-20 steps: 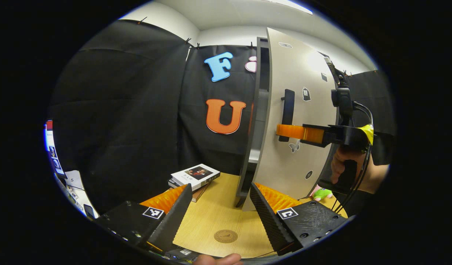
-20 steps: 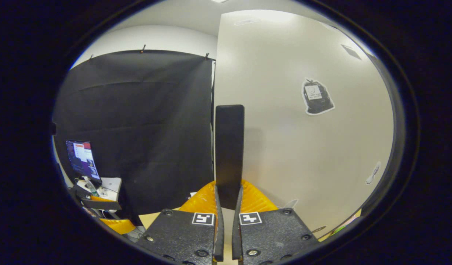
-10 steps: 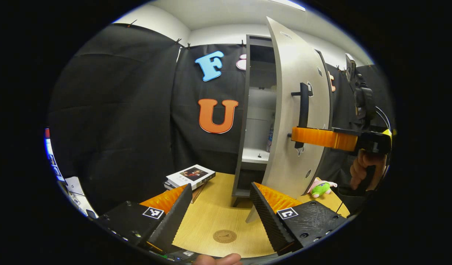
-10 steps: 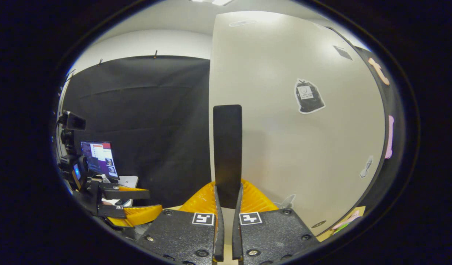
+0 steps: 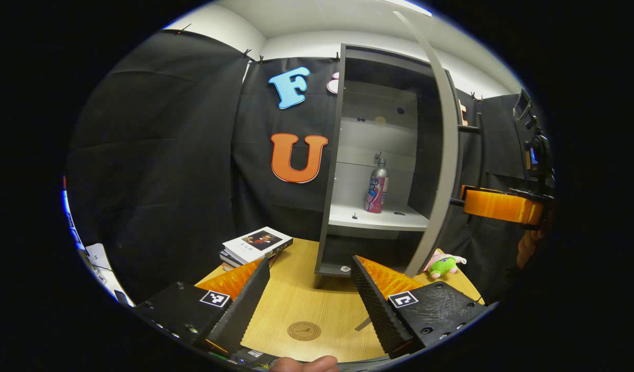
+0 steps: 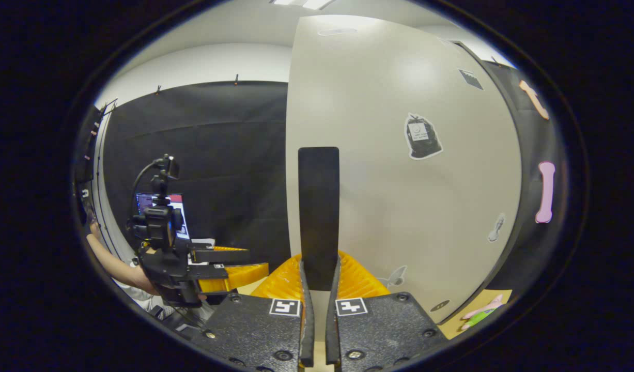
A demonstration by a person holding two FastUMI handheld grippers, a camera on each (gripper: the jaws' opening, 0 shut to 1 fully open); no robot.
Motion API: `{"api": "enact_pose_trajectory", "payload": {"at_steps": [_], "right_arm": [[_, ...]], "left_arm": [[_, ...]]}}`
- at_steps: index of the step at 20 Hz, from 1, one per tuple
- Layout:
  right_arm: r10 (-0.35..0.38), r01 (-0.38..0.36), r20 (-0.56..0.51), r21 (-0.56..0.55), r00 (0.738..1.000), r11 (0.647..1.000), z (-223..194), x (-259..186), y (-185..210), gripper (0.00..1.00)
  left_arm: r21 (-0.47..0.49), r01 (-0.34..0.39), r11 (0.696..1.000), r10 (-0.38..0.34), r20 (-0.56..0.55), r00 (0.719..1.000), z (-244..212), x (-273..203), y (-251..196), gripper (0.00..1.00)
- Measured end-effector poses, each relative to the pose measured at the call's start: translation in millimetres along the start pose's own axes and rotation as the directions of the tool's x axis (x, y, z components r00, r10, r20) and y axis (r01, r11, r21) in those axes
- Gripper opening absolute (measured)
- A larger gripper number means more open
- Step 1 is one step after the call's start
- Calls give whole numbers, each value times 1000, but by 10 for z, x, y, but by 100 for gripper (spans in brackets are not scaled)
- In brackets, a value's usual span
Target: Open the cabinet door with the right hand, grasp the bottle in the cabinet with the left hand and place it on the coaster, then close the cabinet door with the right hand.
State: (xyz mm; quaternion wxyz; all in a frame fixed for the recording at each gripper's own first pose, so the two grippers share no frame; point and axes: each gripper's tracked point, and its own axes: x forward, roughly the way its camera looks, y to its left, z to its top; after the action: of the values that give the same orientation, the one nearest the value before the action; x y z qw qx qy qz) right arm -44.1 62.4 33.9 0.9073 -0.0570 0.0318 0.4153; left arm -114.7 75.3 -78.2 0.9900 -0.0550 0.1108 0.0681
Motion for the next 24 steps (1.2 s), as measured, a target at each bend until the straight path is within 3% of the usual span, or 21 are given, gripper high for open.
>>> {"api": "enact_pose_trajectory", "payload": {"at_steps": [7, 14, 24], "right_arm": [[58, -58, -8, -4, 998, 998, 9, -616, -203, 12], [-4, 4, -11, -25, 1000, 1000, -75, -1015, -305, 12], [-151, 150, -47, -22, 987, 988, -113, -1302, -501, 12]], "left_arm": [[96, 87, 992, -89, 16, 996, 67, 176, -556, 96], [127, 220, 967, -223, 5, 975, 13, 386, -1236, 95], [124, 326, 937, -326, -19, 945, -108, 648, -1739, 95]]}}
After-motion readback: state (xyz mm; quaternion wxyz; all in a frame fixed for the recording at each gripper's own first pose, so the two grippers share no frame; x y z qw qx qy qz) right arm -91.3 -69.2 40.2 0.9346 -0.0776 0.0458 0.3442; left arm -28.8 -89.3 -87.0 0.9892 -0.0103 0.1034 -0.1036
